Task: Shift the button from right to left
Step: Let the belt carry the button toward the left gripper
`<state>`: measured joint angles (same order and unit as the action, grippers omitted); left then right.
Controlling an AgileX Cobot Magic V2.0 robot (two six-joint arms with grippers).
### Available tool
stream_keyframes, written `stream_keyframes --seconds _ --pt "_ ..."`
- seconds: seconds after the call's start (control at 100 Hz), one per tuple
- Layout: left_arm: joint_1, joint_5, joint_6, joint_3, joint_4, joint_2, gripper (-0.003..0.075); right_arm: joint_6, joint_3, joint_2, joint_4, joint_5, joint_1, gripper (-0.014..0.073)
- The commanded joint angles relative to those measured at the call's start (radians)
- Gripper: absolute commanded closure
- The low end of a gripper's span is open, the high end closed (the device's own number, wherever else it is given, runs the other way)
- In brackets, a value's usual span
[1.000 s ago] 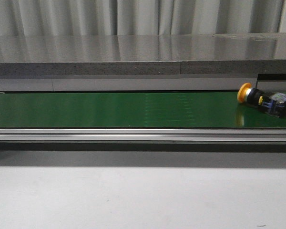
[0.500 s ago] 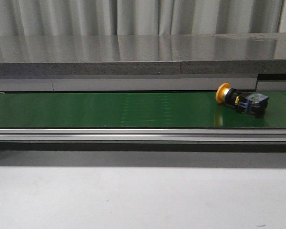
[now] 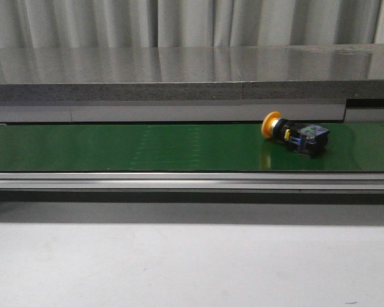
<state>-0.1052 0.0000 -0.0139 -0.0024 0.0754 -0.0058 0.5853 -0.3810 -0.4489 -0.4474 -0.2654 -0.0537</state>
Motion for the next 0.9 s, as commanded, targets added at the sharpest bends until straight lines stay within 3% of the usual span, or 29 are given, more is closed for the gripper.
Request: stream_keyframes --seconds 0.0,0.89 --pt "-0.009 -0.082 -0.01 0.042 -0.002 -0.035 0.0715 0.009 -0.026 0.0 -0.019 0.067 0.002 0.0661" --pt "-0.009 -0.117 -0.01 0.002 -0.034 -0.035 0.0715 0.009 -0.026 0.0 -0.019 0.067 0.002 0.0661"
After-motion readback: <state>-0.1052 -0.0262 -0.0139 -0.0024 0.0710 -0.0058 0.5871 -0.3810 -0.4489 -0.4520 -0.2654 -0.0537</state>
